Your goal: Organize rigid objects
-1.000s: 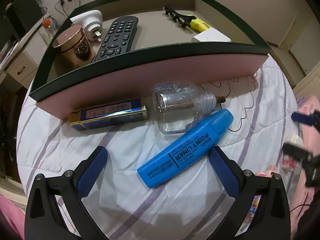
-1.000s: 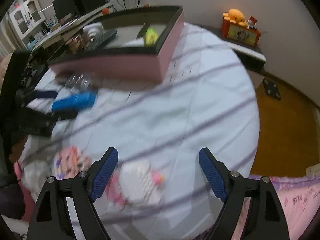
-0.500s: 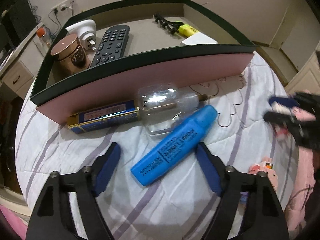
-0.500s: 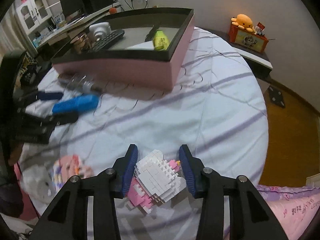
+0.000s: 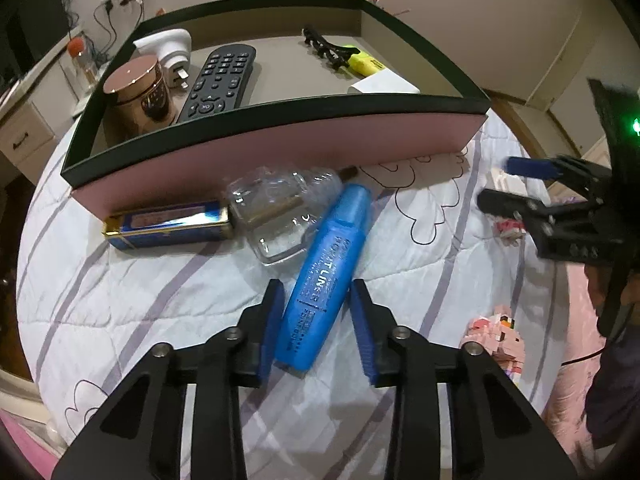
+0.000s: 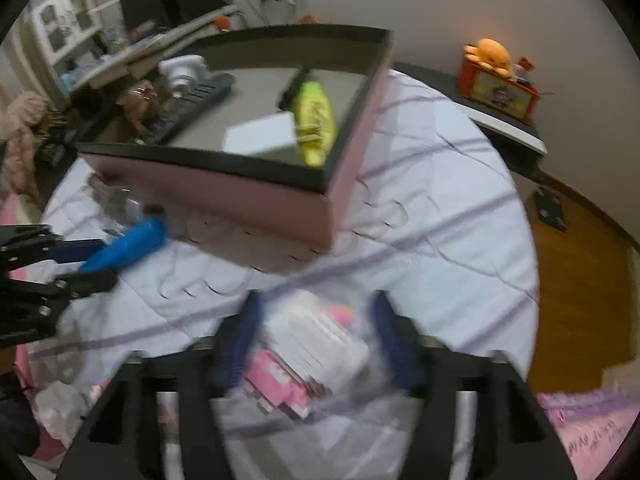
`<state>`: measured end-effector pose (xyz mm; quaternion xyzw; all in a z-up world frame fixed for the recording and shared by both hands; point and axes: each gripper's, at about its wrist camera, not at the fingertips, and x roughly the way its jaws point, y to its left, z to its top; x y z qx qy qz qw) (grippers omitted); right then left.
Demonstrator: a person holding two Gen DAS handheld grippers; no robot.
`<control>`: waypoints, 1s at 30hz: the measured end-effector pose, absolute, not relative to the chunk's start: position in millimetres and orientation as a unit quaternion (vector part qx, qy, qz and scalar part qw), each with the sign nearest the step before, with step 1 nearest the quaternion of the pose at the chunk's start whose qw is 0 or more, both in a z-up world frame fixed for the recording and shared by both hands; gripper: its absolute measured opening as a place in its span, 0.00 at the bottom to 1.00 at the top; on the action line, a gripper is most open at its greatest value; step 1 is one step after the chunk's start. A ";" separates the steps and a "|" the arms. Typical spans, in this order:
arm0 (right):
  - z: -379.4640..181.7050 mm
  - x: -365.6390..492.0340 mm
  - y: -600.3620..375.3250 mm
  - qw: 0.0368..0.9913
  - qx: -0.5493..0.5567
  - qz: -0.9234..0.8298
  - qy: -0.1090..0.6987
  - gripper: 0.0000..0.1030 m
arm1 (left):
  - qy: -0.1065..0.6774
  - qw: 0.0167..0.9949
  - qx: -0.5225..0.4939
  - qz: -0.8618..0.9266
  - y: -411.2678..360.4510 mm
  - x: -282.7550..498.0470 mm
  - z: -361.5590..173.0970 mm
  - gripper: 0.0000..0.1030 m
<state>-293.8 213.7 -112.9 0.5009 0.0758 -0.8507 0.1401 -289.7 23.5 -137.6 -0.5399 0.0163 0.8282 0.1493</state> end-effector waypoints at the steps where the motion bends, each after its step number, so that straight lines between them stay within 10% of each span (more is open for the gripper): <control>1: -111.0 -290.6 215.5 0.132 0.496 -0.855 0.077 0.82 | 0.014 0.149 -0.540 0.828 23.7 -284.7 -136.4 0.31; 9: -126.9 -278.1 209.1 0.140 0.515 -0.843 0.073 0.81 | 0.008 0.153 -0.536 0.830 27.8 -286.0 -133.7 0.27; 13: -119.8 -269.6 197.9 0.176 0.490 -0.849 0.089 0.36 | 0.004 0.156 -0.538 0.828 25.7 -285.5 -133.5 0.27; 30: -107.5 -266.5 202.6 0.185 0.489 -0.849 0.073 0.36 | 0.008 0.157 -0.519 0.840 22.4 -265.2 -108.1 0.24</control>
